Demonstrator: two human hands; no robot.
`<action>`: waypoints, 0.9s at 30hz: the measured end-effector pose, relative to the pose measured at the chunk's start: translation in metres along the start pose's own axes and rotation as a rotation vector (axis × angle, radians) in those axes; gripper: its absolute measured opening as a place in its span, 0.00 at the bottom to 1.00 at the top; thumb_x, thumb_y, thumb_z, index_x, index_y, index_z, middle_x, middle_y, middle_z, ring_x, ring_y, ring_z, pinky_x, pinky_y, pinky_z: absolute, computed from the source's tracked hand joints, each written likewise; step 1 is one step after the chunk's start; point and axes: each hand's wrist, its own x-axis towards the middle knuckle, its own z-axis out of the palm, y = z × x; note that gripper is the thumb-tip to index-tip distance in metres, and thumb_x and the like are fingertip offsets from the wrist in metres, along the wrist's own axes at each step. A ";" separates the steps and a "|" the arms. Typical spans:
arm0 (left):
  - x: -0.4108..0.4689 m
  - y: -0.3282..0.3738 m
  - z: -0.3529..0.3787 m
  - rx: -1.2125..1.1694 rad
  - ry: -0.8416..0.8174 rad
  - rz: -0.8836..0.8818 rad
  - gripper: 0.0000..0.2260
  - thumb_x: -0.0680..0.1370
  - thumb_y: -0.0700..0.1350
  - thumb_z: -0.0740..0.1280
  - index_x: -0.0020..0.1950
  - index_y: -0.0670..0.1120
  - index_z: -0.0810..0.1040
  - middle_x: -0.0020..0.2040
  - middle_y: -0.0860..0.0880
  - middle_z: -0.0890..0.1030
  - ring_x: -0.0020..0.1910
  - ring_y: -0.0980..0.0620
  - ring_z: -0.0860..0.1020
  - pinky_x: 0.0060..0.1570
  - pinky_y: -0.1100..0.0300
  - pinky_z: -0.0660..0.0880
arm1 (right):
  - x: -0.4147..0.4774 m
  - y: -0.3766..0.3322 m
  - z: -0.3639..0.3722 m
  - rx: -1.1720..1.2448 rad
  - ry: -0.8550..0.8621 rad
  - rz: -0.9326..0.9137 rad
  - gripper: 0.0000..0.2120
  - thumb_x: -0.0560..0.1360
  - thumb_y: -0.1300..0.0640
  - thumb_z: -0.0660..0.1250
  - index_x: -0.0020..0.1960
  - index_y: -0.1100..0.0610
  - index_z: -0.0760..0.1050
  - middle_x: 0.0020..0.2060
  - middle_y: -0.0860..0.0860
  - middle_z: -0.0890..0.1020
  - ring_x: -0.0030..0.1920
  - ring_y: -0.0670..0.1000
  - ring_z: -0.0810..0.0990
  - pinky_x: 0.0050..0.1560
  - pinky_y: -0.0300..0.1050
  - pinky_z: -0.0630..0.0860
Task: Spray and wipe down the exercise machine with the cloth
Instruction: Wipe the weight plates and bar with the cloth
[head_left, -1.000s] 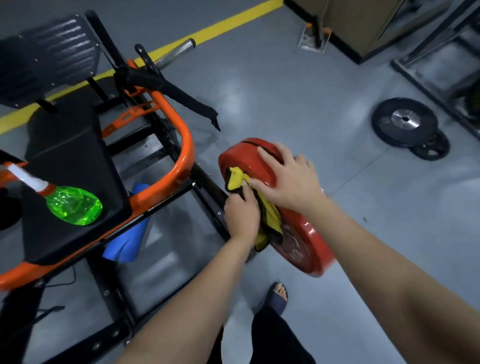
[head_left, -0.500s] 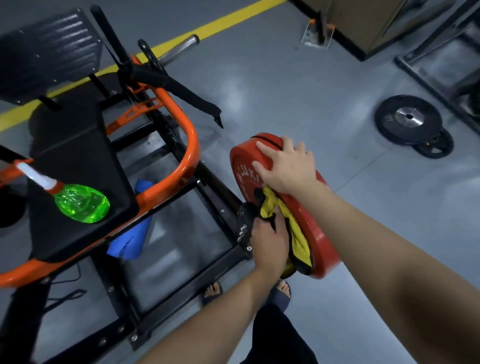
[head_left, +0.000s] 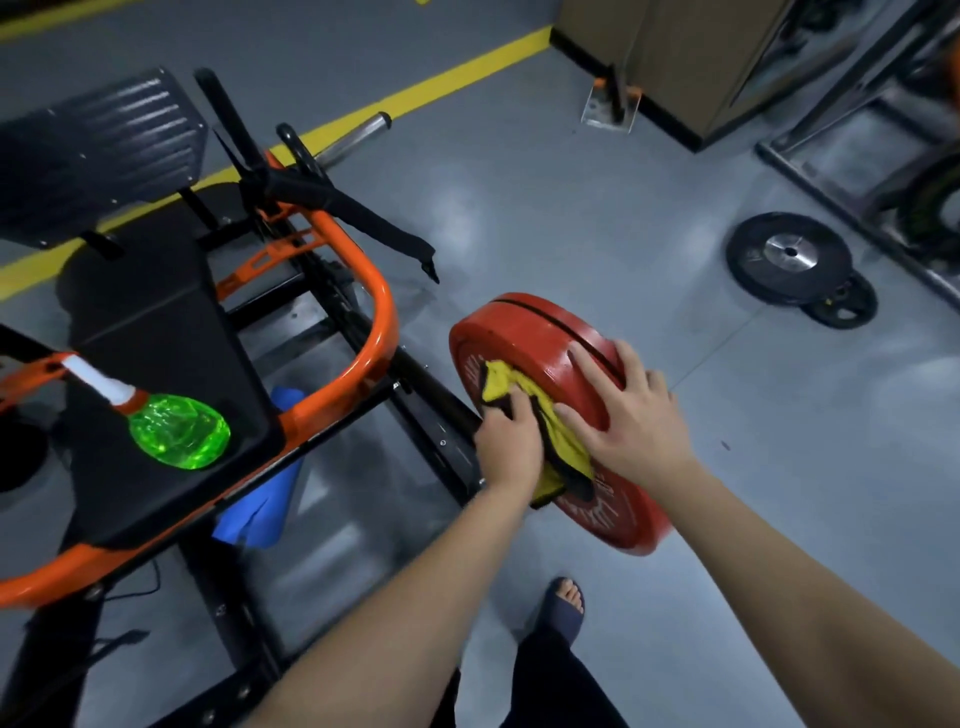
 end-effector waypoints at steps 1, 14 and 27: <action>-0.011 -0.009 0.006 0.010 -0.009 0.026 0.25 0.85 0.59 0.57 0.66 0.40 0.78 0.62 0.37 0.82 0.62 0.36 0.79 0.59 0.49 0.75 | 0.005 -0.006 0.002 -0.010 0.023 -0.006 0.35 0.76 0.27 0.56 0.80 0.37 0.58 0.74 0.56 0.67 0.53 0.65 0.75 0.51 0.59 0.77; -0.012 -0.029 -0.032 -0.166 -0.164 -0.088 0.23 0.79 0.64 0.63 0.55 0.44 0.79 0.51 0.48 0.82 0.54 0.45 0.80 0.53 0.53 0.75 | 0.045 -0.044 -0.004 -0.122 -0.169 0.110 0.37 0.77 0.26 0.50 0.81 0.40 0.52 0.77 0.58 0.62 0.65 0.67 0.70 0.60 0.64 0.71; 0.048 -0.045 -0.319 -0.884 0.410 0.019 0.10 0.82 0.46 0.67 0.45 0.45 0.83 0.37 0.52 0.86 0.39 0.52 0.84 0.45 0.57 0.79 | 0.065 -0.332 0.035 0.757 -0.451 -0.198 0.33 0.83 0.42 0.62 0.81 0.56 0.59 0.79 0.56 0.61 0.80 0.54 0.59 0.78 0.46 0.54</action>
